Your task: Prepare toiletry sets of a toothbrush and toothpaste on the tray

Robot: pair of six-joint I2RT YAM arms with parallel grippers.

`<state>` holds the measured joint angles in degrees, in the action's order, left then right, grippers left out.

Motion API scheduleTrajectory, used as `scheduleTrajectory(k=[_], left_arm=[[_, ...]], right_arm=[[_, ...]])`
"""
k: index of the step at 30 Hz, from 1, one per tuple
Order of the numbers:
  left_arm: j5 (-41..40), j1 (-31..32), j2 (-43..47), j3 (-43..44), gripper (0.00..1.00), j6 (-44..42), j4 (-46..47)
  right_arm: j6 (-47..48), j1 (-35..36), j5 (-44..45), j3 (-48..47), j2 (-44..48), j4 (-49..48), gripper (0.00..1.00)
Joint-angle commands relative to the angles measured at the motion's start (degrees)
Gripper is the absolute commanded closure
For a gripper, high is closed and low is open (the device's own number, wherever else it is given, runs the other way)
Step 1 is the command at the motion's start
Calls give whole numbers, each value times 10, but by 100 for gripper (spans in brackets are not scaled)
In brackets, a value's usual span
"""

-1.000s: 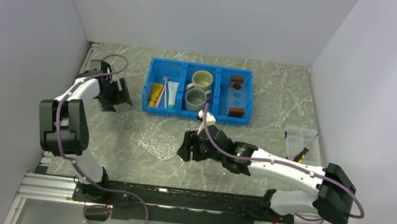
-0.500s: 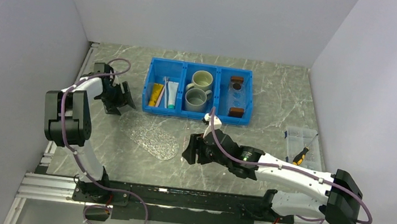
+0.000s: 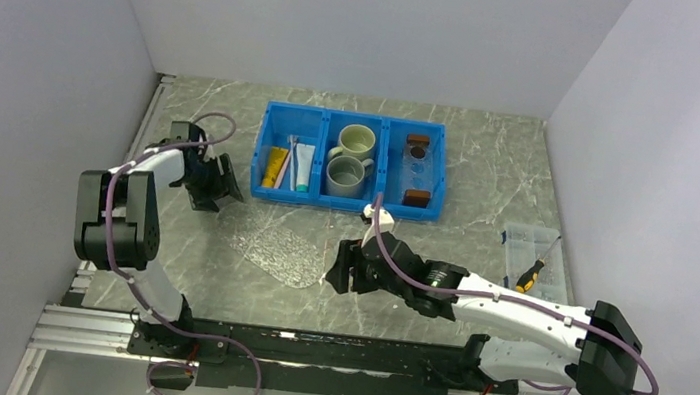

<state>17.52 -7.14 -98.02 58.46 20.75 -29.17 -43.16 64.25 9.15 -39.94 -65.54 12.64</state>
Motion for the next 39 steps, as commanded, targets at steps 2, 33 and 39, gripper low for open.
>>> scheduleTrajectory(k=[2, 33, 39], left_arm=[[3, 21, 36, -51, 28, 21, -9], [35, 150, 305, -341, 29, 160, 158], [16, 171, 358, -356, 29, 163, 150]], right_arm=[[-11, 3, 22, 12, 32, -5, 36], [-77, -29, 64, 79, 63, 104, 35], [-99, -56, 32, 113, 66, 79, 35]])
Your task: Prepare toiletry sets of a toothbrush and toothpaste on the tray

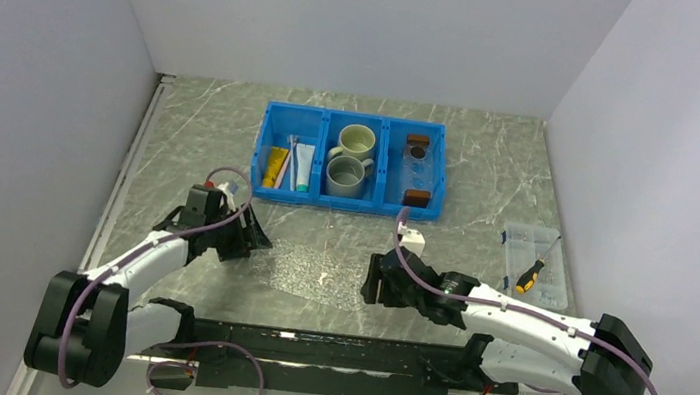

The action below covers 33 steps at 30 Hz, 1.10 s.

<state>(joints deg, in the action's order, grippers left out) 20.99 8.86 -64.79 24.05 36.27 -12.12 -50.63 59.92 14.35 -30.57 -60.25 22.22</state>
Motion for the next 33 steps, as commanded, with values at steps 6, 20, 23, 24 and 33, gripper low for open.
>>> scheduleTrajectory(k=[6, 20, 23, 24, 33], left_arm=[[-2, 21, 43, -24, 29, 7, -9], [29, 50, 35, -52, 29, 16, 39], [32, 62, 39, -56, 30, 27, 46], [28, 66, 41, -55, 29, 27, 45], [13, 99, 24, -40, 29, 37, 49]], right_arm=[[-44, -32, -46, 40, 15, -48, 35], [-35, -104, -105, 64, -17, -105, 35], [-34, -114, -106, 66, -22, -107, 35], [-34, -119, -107, 68, -23, -108, 35], [-18, -171, -130, 81, -33, -125, 35]])
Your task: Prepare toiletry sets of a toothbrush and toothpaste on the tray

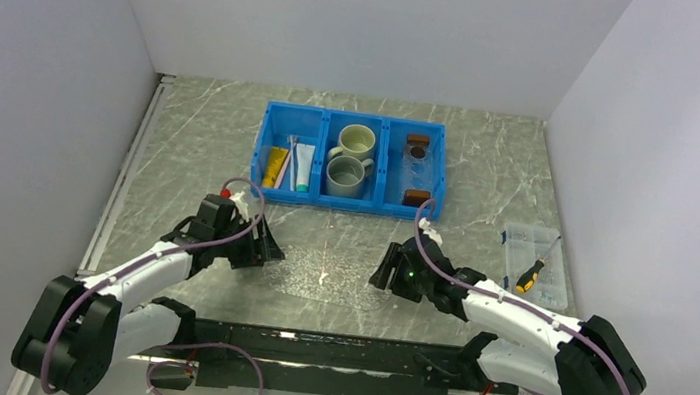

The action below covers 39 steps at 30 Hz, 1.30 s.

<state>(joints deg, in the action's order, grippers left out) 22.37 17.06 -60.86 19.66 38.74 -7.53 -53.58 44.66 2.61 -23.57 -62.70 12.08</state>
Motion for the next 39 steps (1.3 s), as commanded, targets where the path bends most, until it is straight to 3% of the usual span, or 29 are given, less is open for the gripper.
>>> scheduleTrajectory(k=[1, 13, 22, 30, 39], left_arm=[[1, 20, -21, 6, 30, 12, 7], [-6, 53, -59, 36, 30, 25, 23], [-39, 64, -18, 40, 26, 23, -20], [-102, 64, 59, 122, 17, -10, -138], [-140, 64, 125, 312, 5, -113, -283]], right_arm=[[16, -23, -16, 10, -10, -25, 35], [43, -45, -15, -1, -9, -10, 35], [73, -48, 20, -34, 7, 54, 33], [128, -48, 100, -163, 29, 180, 31], [209, -71, 154, -348, -34, 249, 31]])
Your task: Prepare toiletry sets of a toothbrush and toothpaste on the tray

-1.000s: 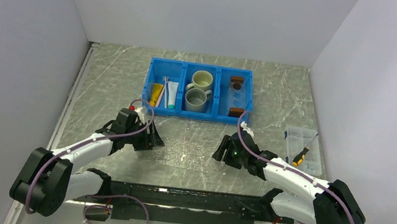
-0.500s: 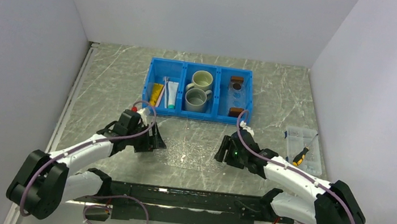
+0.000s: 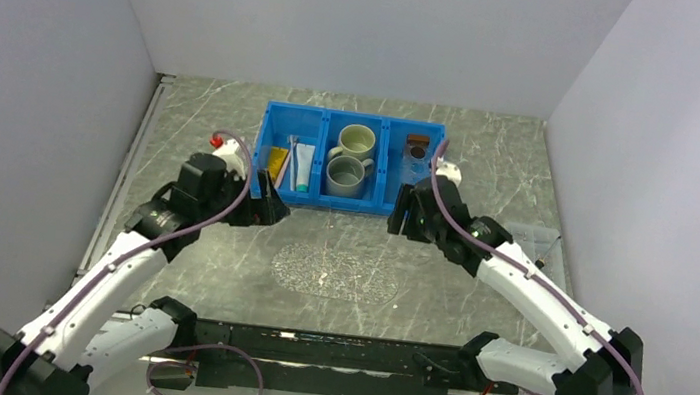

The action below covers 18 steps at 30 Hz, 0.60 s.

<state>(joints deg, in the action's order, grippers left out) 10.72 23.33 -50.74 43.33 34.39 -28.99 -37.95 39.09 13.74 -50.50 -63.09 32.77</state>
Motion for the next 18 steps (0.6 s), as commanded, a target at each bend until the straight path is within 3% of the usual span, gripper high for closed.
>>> scheduleTrajectory(k=[1, 8, 18], left_arm=[[-15, 1, 27, 91, 5, -90, -75], [-27, 1, 60, 146, 1, -177, -107], [-40, 1, 99, 82, 1, -223, -61]], right_arm=[[60, -21, 44, -100, -43, 46, 31], [113, -62, 41, -274, -156, 78, 31], [149, -110, 30, -397, -311, 79, 39]])
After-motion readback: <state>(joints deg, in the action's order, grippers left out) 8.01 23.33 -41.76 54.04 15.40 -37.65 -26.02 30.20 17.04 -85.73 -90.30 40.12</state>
